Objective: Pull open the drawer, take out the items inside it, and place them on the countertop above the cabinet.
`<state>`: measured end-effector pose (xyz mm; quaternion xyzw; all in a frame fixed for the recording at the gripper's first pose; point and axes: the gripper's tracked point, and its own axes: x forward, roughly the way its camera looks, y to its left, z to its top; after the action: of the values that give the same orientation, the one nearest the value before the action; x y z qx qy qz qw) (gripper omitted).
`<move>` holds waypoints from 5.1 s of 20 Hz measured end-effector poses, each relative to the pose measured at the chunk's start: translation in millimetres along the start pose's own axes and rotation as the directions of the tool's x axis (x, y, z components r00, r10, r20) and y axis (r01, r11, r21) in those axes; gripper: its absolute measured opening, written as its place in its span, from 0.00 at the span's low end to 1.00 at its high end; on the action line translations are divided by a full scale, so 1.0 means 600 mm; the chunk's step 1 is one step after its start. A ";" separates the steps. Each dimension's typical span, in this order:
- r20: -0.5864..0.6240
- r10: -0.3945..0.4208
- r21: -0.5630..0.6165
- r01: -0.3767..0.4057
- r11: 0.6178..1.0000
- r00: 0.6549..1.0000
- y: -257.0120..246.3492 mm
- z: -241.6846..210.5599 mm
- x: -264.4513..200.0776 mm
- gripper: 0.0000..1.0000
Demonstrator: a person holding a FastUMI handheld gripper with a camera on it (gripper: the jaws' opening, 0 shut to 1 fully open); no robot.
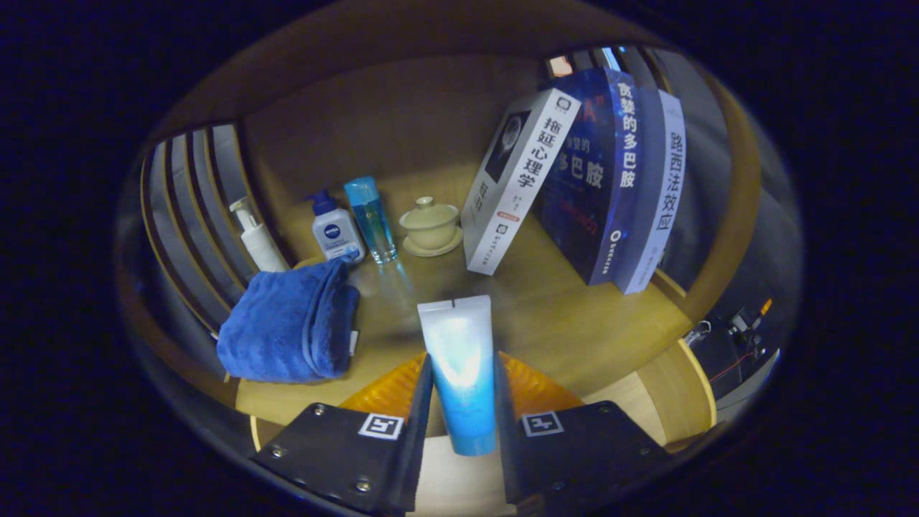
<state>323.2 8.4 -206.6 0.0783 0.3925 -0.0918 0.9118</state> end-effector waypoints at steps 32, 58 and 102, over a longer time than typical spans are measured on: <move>0.497 0.012 -0.029 0.003 1.000 0.868 -0.016 0.041 -0.269 0.99; 0.357 0.157 0.009 -0.171 0.985 0.921 0.000 -0.381 -0.321 0.99; 0.344 0.228 0.006 -0.245 0.970 0.911 -0.011 -0.270 -0.156 1.00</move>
<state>144.9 46.7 -248.8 0.1302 0.2142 -0.0027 0.9681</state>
